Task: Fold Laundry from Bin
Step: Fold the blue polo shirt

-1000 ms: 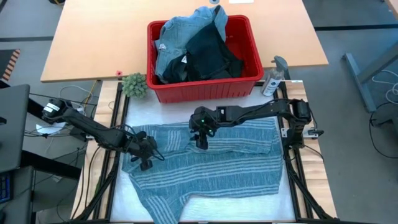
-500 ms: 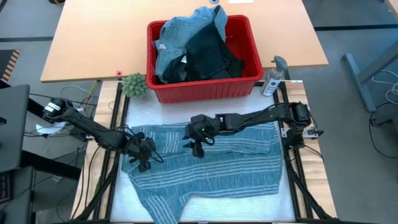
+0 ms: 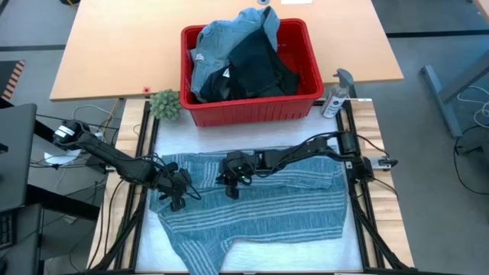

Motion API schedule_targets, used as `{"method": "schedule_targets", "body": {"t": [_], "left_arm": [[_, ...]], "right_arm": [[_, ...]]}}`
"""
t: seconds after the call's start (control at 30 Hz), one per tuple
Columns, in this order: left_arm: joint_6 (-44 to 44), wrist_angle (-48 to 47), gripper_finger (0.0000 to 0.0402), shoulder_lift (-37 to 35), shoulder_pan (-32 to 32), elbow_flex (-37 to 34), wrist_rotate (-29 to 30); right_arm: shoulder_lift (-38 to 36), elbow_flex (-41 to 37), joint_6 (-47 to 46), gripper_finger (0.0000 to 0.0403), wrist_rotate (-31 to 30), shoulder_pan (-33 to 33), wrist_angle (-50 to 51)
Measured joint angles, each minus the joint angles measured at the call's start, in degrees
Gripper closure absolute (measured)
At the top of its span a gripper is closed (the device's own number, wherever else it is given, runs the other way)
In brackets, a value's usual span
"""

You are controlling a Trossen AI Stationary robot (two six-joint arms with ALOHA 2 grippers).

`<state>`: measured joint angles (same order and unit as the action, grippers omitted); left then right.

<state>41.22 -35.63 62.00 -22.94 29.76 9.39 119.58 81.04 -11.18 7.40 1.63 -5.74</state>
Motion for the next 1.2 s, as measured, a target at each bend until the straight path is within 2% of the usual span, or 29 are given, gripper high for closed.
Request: {"method": "schedule_targets", "body": {"t": [0.33,0.7,0.9,1.03,1.2], "left_arm": [[0.05,0.43,0.0401,-0.02,0.00,0.00,0.01],[-2.08,0.92,0.0393,-0.02,0.01,0.00,-1.02],[-3.47,0.82,0.0332,-0.02,0.01,0.00,-6.74],[-2.12,0.45,0.0272,-0.02,0.01,0.00,-6.99],[3.84,-2.59,0.0214,-0.02,0.01,0.00,-7.11]], "right_arm": [[3.82,0.15,0.48,0.0382,0.02,0.50,-1.13],[5.45,0.08,0.10,0.0365,1.07,2.20,0.06],[5.45,0.08,0.53,0.0380,1.07,2.08,0.20],[5.43,0.08,0.69,0.0373,1.54,2.08,0.17],[5.05,0.08,0.98,0.0364,7.80,2.31,0.76]]}}
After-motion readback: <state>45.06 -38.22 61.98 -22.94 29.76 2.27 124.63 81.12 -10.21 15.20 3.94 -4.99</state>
